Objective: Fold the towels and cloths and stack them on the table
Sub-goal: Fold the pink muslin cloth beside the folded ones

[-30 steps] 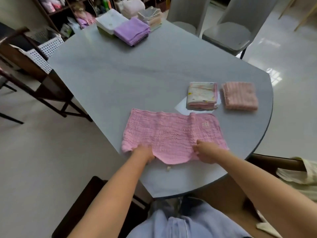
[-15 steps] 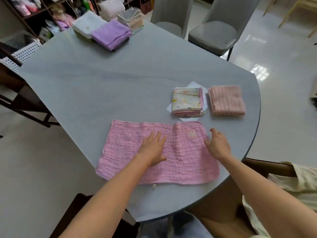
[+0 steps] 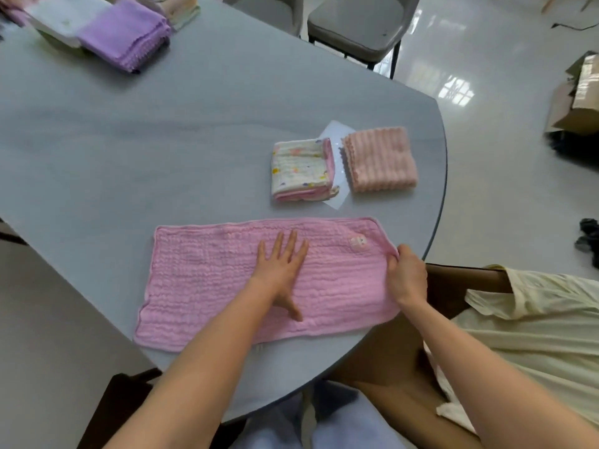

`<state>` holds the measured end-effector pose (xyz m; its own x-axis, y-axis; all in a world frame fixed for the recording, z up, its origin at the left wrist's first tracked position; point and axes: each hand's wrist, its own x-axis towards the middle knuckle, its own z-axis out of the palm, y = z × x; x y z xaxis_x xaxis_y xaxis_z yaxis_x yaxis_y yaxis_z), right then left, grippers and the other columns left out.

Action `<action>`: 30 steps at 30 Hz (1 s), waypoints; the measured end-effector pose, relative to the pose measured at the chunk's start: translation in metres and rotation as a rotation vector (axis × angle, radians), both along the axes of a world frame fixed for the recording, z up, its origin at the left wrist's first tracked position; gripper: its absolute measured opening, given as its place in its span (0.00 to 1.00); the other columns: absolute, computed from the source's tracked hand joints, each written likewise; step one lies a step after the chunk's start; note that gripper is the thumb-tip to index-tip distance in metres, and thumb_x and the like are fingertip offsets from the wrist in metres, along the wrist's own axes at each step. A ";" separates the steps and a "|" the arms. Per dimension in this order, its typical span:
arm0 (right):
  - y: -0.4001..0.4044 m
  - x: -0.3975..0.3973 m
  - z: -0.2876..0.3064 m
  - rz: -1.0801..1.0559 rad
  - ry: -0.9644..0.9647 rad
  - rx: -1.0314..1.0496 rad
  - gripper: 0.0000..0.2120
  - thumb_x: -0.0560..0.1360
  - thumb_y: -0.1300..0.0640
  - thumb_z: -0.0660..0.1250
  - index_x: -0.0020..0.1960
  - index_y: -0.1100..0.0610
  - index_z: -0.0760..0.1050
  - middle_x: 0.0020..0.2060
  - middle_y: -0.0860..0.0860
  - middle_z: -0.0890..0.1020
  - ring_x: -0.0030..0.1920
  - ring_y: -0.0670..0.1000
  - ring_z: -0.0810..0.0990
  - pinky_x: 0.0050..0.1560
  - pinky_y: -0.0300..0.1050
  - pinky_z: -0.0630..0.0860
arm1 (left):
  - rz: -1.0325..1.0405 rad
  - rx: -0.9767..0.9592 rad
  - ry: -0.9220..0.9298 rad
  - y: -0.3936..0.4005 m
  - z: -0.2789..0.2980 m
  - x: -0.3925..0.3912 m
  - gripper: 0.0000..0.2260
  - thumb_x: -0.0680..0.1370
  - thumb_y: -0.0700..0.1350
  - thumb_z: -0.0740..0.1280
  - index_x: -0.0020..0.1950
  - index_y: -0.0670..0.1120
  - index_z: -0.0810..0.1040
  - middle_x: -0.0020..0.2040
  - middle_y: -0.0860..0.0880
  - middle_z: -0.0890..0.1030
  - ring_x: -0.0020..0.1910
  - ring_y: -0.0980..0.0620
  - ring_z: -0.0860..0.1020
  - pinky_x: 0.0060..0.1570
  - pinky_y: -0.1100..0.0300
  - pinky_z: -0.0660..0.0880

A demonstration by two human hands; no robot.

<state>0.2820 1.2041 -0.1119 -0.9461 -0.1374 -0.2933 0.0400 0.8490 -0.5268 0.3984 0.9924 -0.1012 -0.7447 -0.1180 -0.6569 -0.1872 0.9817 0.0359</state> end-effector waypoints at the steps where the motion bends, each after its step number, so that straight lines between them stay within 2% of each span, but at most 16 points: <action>1: 0.011 -0.005 0.002 -0.015 0.016 -0.007 0.11 0.82 0.55 0.55 0.45 0.59 0.70 0.40 0.56 0.78 0.38 0.55 0.75 0.36 0.47 0.69 | -0.007 0.000 -0.002 0.007 0.000 -0.008 0.67 0.57 0.69 0.75 0.76 0.50 0.29 0.75 0.43 0.28 0.74 0.39 0.31 0.69 0.31 0.38; 4: 0.026 -0.012 0.009 -0.017 0.064 -0.012 0.11 0.82 0.56 0.53 0.45 0.59 0.69 0.38 0.55 0.76 0.36 0.54 0.73 0.31 0.45 0.62 | -0.002 0.003 -0.019 0.020 0.002 -0.021 0.68 0.55 0.71 0.74 0.74 0.51 0.27 0.73 0.43 0.26 0.73 0.38 0.30 0.67 0.28 0.38; 7: 0.046 -0.015 0.013 -0.098 0.053 -0.039 0.11 0.83 0.56 0.52 0.46 0.59 0.69 0.39 0.54 0.76 0.37 0.54 0.73 0.37 0.45 0.64 | -0.003 0.011 -0.033 0.035 -0.002 -0.034 0.69 0.54 0.71 0.74 0.73 0.52 0.25 0.72 0.43 0.24 0.72 0.37 0.28 0.66 0.27 0.37; 9: 0.055 -0.015 0.014 -0.128 0.011 -0.113 0.12 0.83 0.56 0.53 0.45 0.58 0.70 0.39 0.52 0.76 0.37 0.51 0.72 0.37 0.45 0.63 | -0.024 0.019 -0.039 0.042 -0.004 -0.040 0.69 0.54 0.71 0.75 0.73 0.52 0.25 0.72 0.44 0.24 0.72 0.37 0.28 0.65 0.26 0.38; 12: 0.051 -0.013 0.018 -0.146 -0.081 -0.294 0.14 0.83 0.54 0.54 0.42 0.57 0.71 0.36 0.50 0.75 0.38 0.51 0.73 0.34 0.41 0.67 | -0.012 0.100 0.005 0.047 -0.005 -0.049 0.64 0.58 0.69 0.74 0.76 0.53 0.32 0.74 0.47 0.28 0.73 0.39 0.30 0.67 0.29 0.38; 13: 0.045 -0.013 0.019 -0.151 -0.119 -0.350 0.15 0.83 0.53 0.54 0.42 0.58 0.72 0.37 0.51 0.76 0.39 0.52 0.74 0.37 0.43 0.69 | 0.067 0.187 0.084 0.048 -0.003 -0.051 0.59 0.61 0.67 0.75 0.78 0.53 0.39 0.77 0.48 0.34 0.75 0.40 0.35 0.69 0.32 0.40; 15: 0.031 -0.015 0.025 -0.132 -0.177 -0.437 0.17 0.82 0.49 0.54 0.46 0.60 0.74 0.40 0.53 0.79 0.42 0.55 0.77 0.42 0.50 0.74 | 0.440 0.501 0.367 0.050 0.006 -0.057 0.40 0.69 0.57 0.75 0.76 0.47 0.62 0.77 0.45 0.59 0.76 0.42 0.56 0.72 0.45 0.57; 16: 0.020 -0.013 0.030 -0.102 -0.200 -0.490 0.18 0.82 0.48 0.55 0.47 0.60 0.75 0.40 0.52 0.79 0.42 0.53 0.78 0.42 0.50 0.74 | 0.723 0.692 0.492 0.050 0.016 -0.058 0.27 0.73 0.52 0.73 0.69 0.44 0.72 0.70 0.43 0.71 0.70 0.44 0.69 0.67 0.53 0.66; 17: 0.008 -0.009 0.037 -0.066 -0.220 -0.545 0.18 0.82 0.47 0.55 0.48 0.59 0.76 0.39 0.50 0.79 0.40 0.50 0.77 0.40 0.47 0.74 | 1.000 0.889 0.530 0.049 0.028 -0.057 0.17 0.76 0.50 0.70 0.61 0.44 0.77 0.63 0.42 0.78 0.62 0.45 0.77 0.60 0.56 0.73; 18: -0.006 -0.003 0.045 -0.022 -0.228 -0.592 0.18 0.82 0.47 0.55 0.47 0.58 0.76 0.37 0.48 0.78 0.38 0.46 0.75 0.38 0.42 0.72 | 1.218 1.067 0.483 0.045 0.039 -0.055 0.12 0.78 0.50 0.67 0.56 0.44 0.78 0.58 0.42 0.81 0.56 0.45 0.80 0.56 0.55 0.76; 19: -0.022 0.006 0.051 0.025 -0.221 -0.629 0.17 0.82 0.48 0.56 0.45 0.58 0.76 0.35 0.47 0.77 0.35 0.44 0.73 0.37 0.40 0.70 | 1.339 1.201 0.400 0.038 0.047 -0.050 0.13 0.80 0.53 0.64 0.54 0.44 0.78 0.56 0.42 0.82 0.52 0.45 0.81 0.54 0.53 0.78; 21: -0.056 0.027 0.058 0.126 -0.227 -0.676 0.16 0.82 0.49 0.56 0.44 0.57 0.75 0.34 0.47 0.78 0.34 0.42 0.73 0.36 0.38 0.70 | 1.392 1.321 0.271 0.018 0.056 -0.034 0.19 0.80 0.58 0.60 0.57 0.44 0.77 0.53 0.44 0.82 0.49 0.44 0.83 0.49 0.51 0.80; 24: -0.097 0.062 0.058 0.277 -0.347 -0.700 0.12 0.82 0.52 0.56 0.53 0.55 0.76 0.41 0.54 0.83 0.34 0.51 0.81 0.29 0.42 0.76 | 1.417 1.373 0.251 -0.006 0.056 -0.004 0.20 0.79 0.59 0.60 0.55 0.45 0.79 0.44 0.47 0.83 0.37 0.48 0.81 0.36 0.57 0.79; 26: -0.119 0.083 0.062 0.352 -0.447 -0.701 0.11 0.82 0.55 0.55 0.59 0.53 0.73 0.39 0.56 0.82 0.33 0.55 0.80 0.25 0.43 0.75 | 1.467 1.368 0.330 -0.022 0.052 0.019 0.19 0.78 0.59 0.62 0.50 0.44 0.79 0.36 0.47 0.80 0.30 0.49 0.76 0.30 0.58 0.75; 28: -0.133 0.097 0.067 0.408 -0.529 -0.703 0.14 0.82 0.56 0.55 0.66 0.50 0.70 0.38 0.54 0.80 0.35 0.54 0.79 0.27 0.43 0.76 | 1.503 1.333 0.410 -0.035 0.045 0.038 0.17 0.80 0.56 0.62 0.50 0.42 0.78 0.31 0.47 0.77 0.28 0.49 0.73 0.28 0.58 0.72; 30: -0.147 0.109 0.069 0.468 -0.532 -0.667 0.14 0.81 0.60 0.55 0.63 0.54 0.74 0.38 0.53 0.80 0.36 0.53 0.79 0.29 0.44 0.77 | 1.548 1.309 0.503 -0.050 0.041 0.059 0.11 0.82 0.48 0.60 0.54 0.41 0.76 0.35 0.45 0.77 0.30 0.49 0.75 0.31 0.57 0.73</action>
<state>0.3905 1.0569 -0.0433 -0.5198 -0.7590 -0.3921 0.1460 0.3733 -0.9161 0.4572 0.9425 -0.0602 -0.6125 -0.4169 -0.6716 -0.3959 -0.5736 0.7171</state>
